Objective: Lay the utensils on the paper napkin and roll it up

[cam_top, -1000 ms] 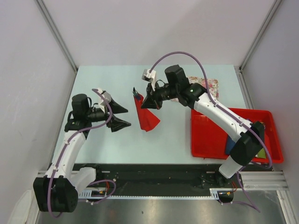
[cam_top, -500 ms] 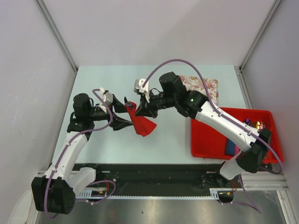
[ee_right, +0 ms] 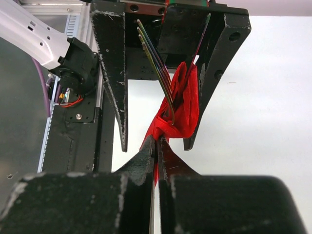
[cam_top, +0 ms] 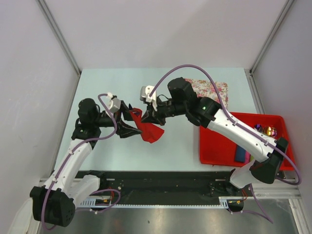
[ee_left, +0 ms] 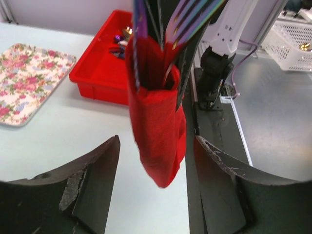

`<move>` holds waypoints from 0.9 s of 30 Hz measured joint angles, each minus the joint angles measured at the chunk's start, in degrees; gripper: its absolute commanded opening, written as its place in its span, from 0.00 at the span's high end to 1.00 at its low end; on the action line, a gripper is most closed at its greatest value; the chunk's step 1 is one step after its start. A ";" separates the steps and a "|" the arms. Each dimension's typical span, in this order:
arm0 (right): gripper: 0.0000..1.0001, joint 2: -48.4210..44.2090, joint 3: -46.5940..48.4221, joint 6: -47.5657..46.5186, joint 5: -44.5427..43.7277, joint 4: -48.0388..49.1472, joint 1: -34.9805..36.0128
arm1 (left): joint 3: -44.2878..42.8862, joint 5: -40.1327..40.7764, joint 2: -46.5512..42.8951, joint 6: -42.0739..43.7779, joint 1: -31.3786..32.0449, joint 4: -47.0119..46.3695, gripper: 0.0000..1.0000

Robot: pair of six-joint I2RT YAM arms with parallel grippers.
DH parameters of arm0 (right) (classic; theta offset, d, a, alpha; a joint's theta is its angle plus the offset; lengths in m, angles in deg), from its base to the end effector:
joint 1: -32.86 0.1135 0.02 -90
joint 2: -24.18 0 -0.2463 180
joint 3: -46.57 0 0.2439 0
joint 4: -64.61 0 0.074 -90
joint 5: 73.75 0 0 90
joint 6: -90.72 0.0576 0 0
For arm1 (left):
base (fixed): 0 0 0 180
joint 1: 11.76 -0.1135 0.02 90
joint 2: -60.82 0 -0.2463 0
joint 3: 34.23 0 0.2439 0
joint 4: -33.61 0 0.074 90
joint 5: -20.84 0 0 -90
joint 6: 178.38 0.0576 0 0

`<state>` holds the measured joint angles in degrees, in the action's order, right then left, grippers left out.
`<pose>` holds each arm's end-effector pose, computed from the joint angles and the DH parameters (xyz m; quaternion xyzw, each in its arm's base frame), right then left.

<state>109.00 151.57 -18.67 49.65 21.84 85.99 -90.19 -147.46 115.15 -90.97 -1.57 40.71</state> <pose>0.1783 0.2906 0.3960 -0.5999 0.5482 0.3830 0.4393 0.1923 -0.0919 0.3124 0.4617 0.5445 -0.5224 0.4663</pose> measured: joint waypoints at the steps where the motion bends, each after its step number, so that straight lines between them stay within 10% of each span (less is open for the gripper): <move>1: 1.00 0.00 -0.02 -0.11 -0.09 -0.02 0.02 | 0.00 0.00 -0.02 -0.52 0.24 -0.55 0.33; 11: 1.00 -0.09 -0.61 -0.15 -0.22 -0.09 0.35 | 0.00 1.66 -0.50 -7.50 2.62 -6.47 0.47; 25: 1.00 -0.74 -1.09 0.52 -1.68 0.11 0.55 | -0.85 1.44 0.11 -10.05 2.93 -7.80 0.98; 27: 0.81 -0.83 -1.09 0.72 -1.97 0.17 0.52 | -1.79 1.27 0.72 -9.14 2.97 -6.25 1.00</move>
<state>108.17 150.48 -17.95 47.69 22.01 86.51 -91.98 -146.19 115.87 -100.10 1.41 34.46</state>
